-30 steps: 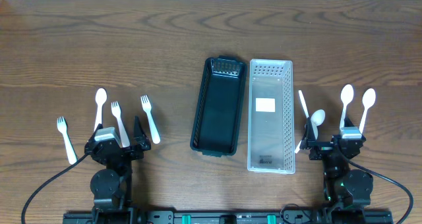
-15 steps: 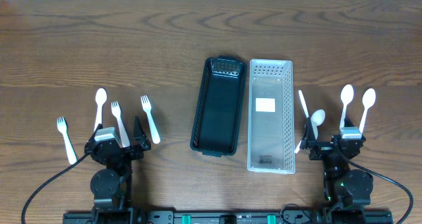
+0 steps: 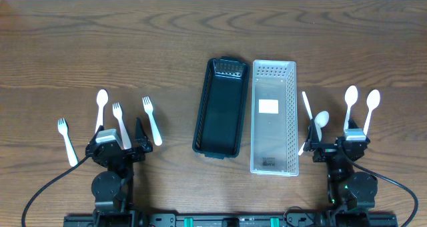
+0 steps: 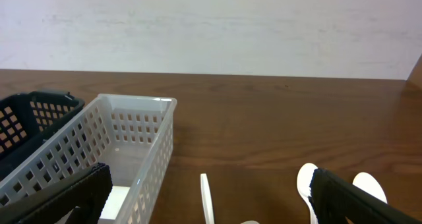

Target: Pack container

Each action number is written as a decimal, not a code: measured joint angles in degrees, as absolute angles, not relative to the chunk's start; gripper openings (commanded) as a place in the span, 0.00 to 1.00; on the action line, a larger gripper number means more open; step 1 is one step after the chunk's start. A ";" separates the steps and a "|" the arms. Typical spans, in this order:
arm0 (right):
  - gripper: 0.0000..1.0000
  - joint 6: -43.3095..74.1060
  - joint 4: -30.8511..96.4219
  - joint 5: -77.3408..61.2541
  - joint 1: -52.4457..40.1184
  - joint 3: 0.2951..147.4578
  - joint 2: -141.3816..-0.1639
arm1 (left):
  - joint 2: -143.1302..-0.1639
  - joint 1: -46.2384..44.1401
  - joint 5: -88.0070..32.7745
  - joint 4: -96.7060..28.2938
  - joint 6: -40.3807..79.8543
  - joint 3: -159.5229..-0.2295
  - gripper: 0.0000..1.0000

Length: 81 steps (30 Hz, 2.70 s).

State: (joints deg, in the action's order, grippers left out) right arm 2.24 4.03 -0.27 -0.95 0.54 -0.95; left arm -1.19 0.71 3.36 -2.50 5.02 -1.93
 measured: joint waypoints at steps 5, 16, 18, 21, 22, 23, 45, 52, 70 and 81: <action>0.99 2.33 4.05 -0.25 -0.95 0.54 -0.95 | -1.19 0.71 3.36 -2.50 5.06 -1.93 0.98; 0.99 3.44 19.11 -1.08 -0.95 12.62 -11.81 | -12.01 0.71 0.99 -20.62 7.55 -15.11 0.98; 0.99 3.46 24.25 -1.32 -0.95 19.70 -16.95 | -17.47 0.71 0.64 -24.84 7.68 -22.81 0.98; 0.99 3.66 35.55 -1.54 -0.95 32.99 -27.38 | -27.81 0.71 0.36 -34.61 7.70 -36.93 0.98; 0.99 3.64 39.11 -1.58 -0.95 36.32 -30.28 | -30.61 0.71 0.27 -37.82 7.70 -40.45 0.98; 0.99 3.70 43.59 -1.56 -0.95 40.49 -33.89 | -34.30 0.71 0.30 -41.60 7.70 -44.84 0.98; 0.04 4.45 63.86 -2.76 -1.02 68.10 -89.01 | -66.08 0.71 -1.15 -60.62 8.21 -62.39 0.28; 0.06 4.27 58.81 -6.24 -3.79 68.10 -98.45 | -67.37 0.71 -1.13 -60.80 7.90 -62.39 0.19; 0.11 3.29 45.21 -13.76 -8.47 68.10 -101.75 | -67.40 0.71 -1.15 -60.88 7.92 -62.39 0.20; 0.14 9.45 49.63 -1.54 -8.43 69.06 -101.43 | -67.40 0.71 -1.13 -60.69 7.79 -62.39 0.54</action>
State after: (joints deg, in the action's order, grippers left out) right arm 9.45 49.63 -1.54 -8.43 69.06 -101.43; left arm -67.40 0.71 -1.13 -60.69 7.79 -62.39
